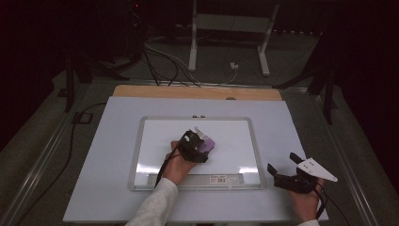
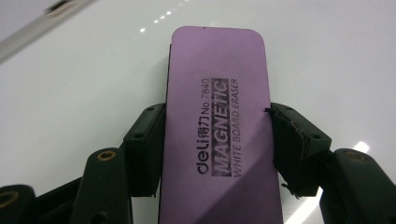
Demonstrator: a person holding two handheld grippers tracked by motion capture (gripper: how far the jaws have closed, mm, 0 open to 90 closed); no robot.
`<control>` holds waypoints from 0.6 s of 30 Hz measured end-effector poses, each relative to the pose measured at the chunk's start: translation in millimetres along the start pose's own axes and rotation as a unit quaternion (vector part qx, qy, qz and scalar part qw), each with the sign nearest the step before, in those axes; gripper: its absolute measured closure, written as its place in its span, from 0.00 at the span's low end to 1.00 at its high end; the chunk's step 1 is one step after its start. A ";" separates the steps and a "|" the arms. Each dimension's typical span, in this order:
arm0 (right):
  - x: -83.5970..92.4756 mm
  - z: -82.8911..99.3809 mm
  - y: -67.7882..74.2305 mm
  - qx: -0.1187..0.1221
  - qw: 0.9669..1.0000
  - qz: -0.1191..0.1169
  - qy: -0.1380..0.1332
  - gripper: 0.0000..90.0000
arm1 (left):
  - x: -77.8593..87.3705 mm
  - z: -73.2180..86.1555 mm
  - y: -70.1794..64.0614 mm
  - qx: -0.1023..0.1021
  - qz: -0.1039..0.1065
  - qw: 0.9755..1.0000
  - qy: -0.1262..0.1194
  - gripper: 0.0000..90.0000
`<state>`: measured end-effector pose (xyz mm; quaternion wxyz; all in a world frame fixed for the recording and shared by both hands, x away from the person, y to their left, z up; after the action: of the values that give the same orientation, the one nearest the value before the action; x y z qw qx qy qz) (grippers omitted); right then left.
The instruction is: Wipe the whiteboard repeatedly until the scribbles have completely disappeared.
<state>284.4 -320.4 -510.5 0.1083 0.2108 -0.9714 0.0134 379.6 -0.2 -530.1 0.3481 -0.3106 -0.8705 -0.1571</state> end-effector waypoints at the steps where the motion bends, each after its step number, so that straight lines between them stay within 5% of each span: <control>1: 0.3 0.2 -0.1 0.000 1.000 0.000 0.001 0.01 | 1.1 0.6 4.4 0.004 -0.009 1.000 0.001 0.47; 18: 2.0 0.1 -1.5 -0.001 1.000 0.003 -0.001 0.01 | 28.7 2.2 49.0 0.068 -0.038 0.996 -0.047 0.46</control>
<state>283.2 -322.6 -510.2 0.1077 0.2083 -0.9720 0.0129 394.1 50.4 -508.7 0.3209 -0.2602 -0.9056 -0.0955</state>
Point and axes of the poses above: each handheld gripper's, and its own axes: x roughly backward along the jaws, z roughly out of its underside, y roughly to its left, the point moved 5 cm from there along -x, roughly forward along the jaws, and after that the axes turned 9 degrees about -y, right-handed, at the moved point
